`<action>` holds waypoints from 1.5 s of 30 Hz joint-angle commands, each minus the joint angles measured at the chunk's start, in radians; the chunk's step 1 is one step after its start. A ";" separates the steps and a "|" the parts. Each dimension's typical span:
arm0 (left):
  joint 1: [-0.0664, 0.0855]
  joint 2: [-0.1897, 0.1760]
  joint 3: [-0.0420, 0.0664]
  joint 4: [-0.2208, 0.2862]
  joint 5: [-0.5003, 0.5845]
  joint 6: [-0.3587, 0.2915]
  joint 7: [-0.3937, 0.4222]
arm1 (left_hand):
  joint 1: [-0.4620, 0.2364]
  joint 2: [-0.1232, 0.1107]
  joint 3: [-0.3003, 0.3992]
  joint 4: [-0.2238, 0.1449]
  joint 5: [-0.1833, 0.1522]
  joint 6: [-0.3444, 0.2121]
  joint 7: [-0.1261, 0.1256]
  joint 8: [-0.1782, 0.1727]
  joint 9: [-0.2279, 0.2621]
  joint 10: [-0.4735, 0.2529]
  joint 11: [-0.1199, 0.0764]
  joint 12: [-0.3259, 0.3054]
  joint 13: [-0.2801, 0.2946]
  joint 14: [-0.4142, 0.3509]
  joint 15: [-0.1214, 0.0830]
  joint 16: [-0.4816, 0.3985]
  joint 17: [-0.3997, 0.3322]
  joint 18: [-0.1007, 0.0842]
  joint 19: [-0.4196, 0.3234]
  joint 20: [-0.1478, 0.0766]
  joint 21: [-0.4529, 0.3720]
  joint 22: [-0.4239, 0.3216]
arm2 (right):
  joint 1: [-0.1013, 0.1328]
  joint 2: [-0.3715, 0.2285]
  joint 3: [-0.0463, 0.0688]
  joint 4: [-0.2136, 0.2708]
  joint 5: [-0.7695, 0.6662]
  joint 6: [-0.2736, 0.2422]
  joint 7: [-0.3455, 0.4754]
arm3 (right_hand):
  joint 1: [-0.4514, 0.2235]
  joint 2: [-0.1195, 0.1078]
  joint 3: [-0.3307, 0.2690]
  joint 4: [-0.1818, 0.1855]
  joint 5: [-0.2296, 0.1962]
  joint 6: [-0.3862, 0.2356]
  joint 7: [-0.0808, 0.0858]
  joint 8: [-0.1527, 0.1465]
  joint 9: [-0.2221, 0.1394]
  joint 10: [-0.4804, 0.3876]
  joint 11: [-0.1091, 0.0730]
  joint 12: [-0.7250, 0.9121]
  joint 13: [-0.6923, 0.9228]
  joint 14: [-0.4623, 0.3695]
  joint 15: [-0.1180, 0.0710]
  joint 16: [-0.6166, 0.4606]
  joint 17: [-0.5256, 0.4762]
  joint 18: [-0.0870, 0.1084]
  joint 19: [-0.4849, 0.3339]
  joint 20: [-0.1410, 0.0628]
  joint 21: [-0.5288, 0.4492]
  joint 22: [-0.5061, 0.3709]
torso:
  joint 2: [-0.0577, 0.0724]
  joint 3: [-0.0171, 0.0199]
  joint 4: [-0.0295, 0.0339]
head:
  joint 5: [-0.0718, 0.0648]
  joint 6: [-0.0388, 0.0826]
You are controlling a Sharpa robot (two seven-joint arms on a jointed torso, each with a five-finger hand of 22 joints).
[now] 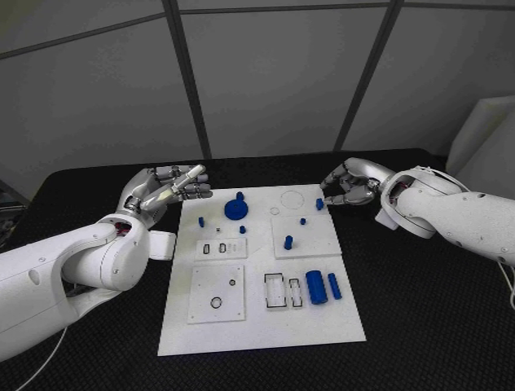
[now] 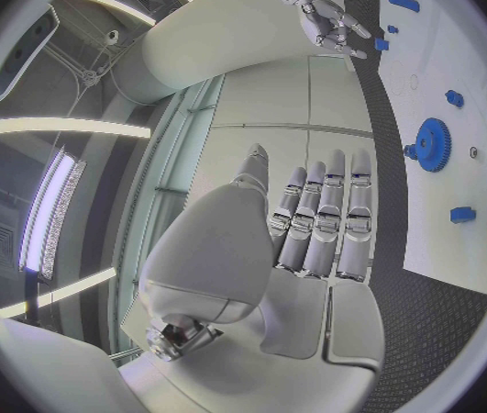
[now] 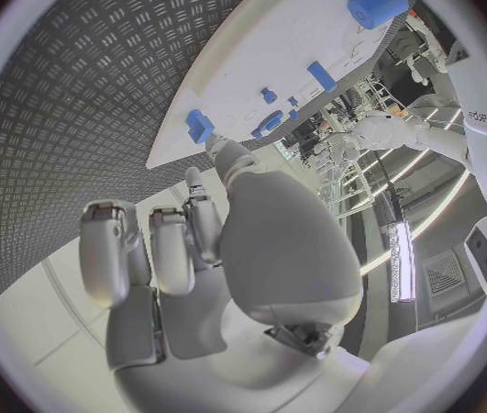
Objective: Assemble the parts on the task board
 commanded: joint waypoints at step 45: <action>0.001 0.002 0.001 -0.002 -0.006 0.011 0.005 | 0.005 0.006 -0.002 -0.006 -0.004 0.001 0.004 -0.004 -0.001 0.003 0.004 -0.003 0.000 0.004 -0.001 -0.006 0.001 0.006 0.007 -0.001 -0.003 -0.001 | -0.011 0.040 0.000 -0.031 -0.088 0.052 -0.011 | 0.009 0.015 0.000 -0.007 0.016 0.033 0.004 0.016 0.004 0.008 0.002 0.009 0.059 0.077 -0.003 -0.001 0.129 -0.006 0.006 -0.002 -0.003 0.132 | -0.001 -0.0002 -0.0003 | 0.007 -0.012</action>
